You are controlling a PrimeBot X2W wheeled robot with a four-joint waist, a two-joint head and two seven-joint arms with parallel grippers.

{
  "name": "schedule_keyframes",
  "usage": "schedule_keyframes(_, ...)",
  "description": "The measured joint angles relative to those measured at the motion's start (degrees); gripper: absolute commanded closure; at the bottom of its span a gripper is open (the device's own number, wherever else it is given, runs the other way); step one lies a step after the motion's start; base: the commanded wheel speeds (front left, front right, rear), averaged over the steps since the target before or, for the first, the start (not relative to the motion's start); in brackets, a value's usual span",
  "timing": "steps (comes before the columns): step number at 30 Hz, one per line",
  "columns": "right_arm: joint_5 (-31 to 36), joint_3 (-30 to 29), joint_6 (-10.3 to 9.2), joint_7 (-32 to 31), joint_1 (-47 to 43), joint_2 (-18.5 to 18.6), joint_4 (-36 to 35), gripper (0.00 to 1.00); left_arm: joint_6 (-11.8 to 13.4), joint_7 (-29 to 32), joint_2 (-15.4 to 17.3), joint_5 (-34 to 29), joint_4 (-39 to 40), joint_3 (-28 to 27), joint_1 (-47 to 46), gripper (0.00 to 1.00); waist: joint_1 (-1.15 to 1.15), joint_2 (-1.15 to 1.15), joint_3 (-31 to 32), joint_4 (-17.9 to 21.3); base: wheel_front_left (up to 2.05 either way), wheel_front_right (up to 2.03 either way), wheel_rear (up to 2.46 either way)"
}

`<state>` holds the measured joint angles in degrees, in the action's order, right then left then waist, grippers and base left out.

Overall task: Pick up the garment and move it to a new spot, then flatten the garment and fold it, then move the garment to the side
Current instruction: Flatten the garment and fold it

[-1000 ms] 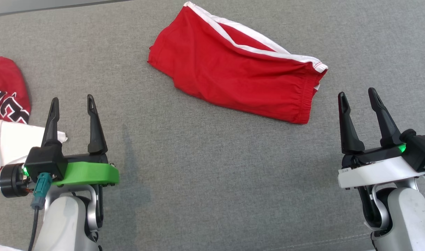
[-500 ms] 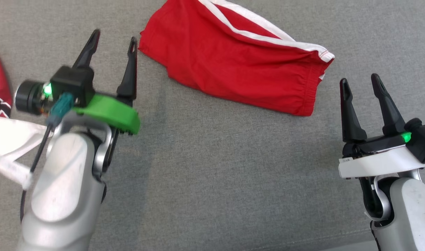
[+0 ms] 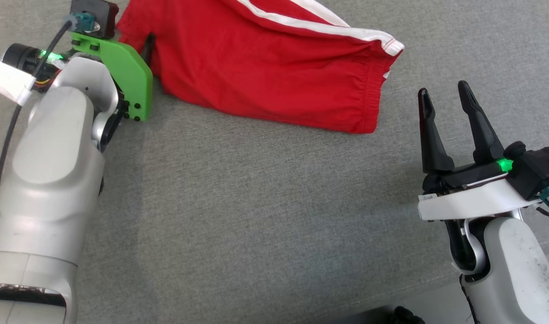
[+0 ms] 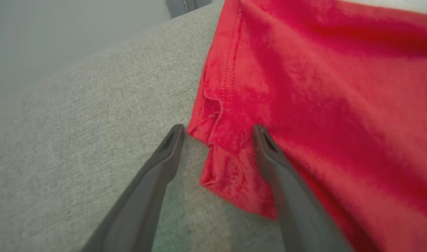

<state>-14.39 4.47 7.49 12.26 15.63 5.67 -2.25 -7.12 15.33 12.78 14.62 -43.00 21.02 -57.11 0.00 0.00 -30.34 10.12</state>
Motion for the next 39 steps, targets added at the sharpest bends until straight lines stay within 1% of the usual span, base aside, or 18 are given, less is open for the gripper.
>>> schedule_keyframes(2,0.0,-0.1,0.0,0.4,0.0,-0.1,0.5,0.0,-0.2,1.4,0.1,1.1,-2.8,0.3,-1.7,0.0,0.0,0.0,-0.4,0.8,0.0,0.0,0.0)
schedule_keyframes(3,0.0,-0.2,0.0,0.5,0.0,-0.1,0.7,0.0,-0.2,2.8,0.0,1.8,-4.0,0.7,-2.6,0.58,0.0,0.0,-0.6,1.2,0.0,0.0,0.0)
schedule_keyframes(4,0.0,-0.3,0.0,0.5,0.0,-0.1,1.0,0.0,-0.2,3.4,0.0,2.6,-4.7,1.1,-3.2,0.98,0.0,0.0,-0.7,1.5,0.0,0.0,0.0)
schedule_keyframes(5,0.0,-0.4,0.0,0.5,0.0,-0.1,1.0,0.0,-0.2,3.5,0.0,2.8,-5.2,1.4,-3.5,1.0,0.0,0.0,-0.7,1.6,0.0,0.0,0.0)
schedule_keyframes(8,0.0,-1.0,0.0,0.7,0.0,-0.1,1.2,0.0,-0.3,3.9,-0.5,3.2,-6.1,3.3,-3.8,1.0,0.0,0.0,-0.4,1.5,0.0,0.0,0.0)
schedule_keyframes(11,0.3,-1.2,0.0,0.7,0.0,-0.1,1.1,0.0,-0.4,1.4,-0.4,3.1,-6.5,4.0,-3.3,1.0,0.0,0.0,0.1,1.0,0.0,0.0,0.0)
schedule_keyframes(15,0.6,-1.1,0.0,0.3,-0.6,0.1,0.9,0.0,1.9,-3.8,-0.6,3.9,-4.7,3.0,1.4,1.0,0.0,0.0,1.3,0.1,0.0,0.0,0.0)
schedule_keyframes(18,1.0,-1.4,0.0,-0.6,-2.7,0.4,0.5,0.0,3.3,-7.0,-1.0,5.6,-0.5,2.0,8.1,1.0,0.0,0.0,2.9,-0.8,0.0,0.0,0.0)
schedule_keyframes(21,1.3,-1.6,0.0,-1.7,-4.6,0.5,-0.2,0.0,5.1,-8.3,-1.2,6.9,5.2,1.4,16.1,1.0,0.0,0.0,4.8,-1.7,0.0,0.0,0.0)
schedule_keyframes(25,1.4,-1.9,0.0,-3.3,-7.2,0.5,-1.6,0.0,8.2,-7.7,-0.9,8.6,14.2,0.6,26.8,1.0,0.0,0.0,7.5,-3.0,0.0,0.0,0.0)
schedule_keyframes(29,1.5,-2.1,0.0,-4.9,-9.3,0.5,-3.2,0.0,10.5,-6.2,-0.3,9.7,22.0,0.1,34.6,1.0,0.0,0.0,9.8,-4.3,0.0,0.0,0.0)
schedule_keyframes(30,1.5,-2.2,0.0,-5.4,-9.8,0.5,-3.6,0.0,11.0,-6.3,-0.3,9.9,23.6,0.0,36.0,0.59,0.0,0.0,10.3,-4.6,0.0,0.0,0.0)
schedule_keyframes(31,1.5,-2.4,0.0,-5.7,-10.1,0.5,-3.9,0.0,11.3,-6.3,-0.2,10.0,24.9,0.0,37.3,0.0,0.0,0.0,10.8,-5.0,0.0,0.0,0.0)
schedule_keyframes(32,1.5,-2.4,0.0,-6.0,-10.3,0.5,-4.3,0.0,11.4,-6.7,-0.2,10.1,26.0,0.0,38.2,0.0,0.0,0.0,11.1,-5.3,0.0,0.0,0.0)
schedule_keyframes(34,1.5,-2.6,0.0,-6.7,-10.7,0.4,-5.0,0.0,12.5,-9.4,-0.7,10.4,28.6,-0.7,39.8,0.0,0.0,0.0,11.8,-5.9,0.0,0.0,0.0)
schedule_keyframes(39,1.5,-2.8,0.0,-8.0,-10.7,0.3,-6.6,0.0,15.5,-20.4,-1.2,8.9,33.6,-3.7,40.9,0.0,0.0,0.0,12.9,-6.7,0.0,0.0,0.0)
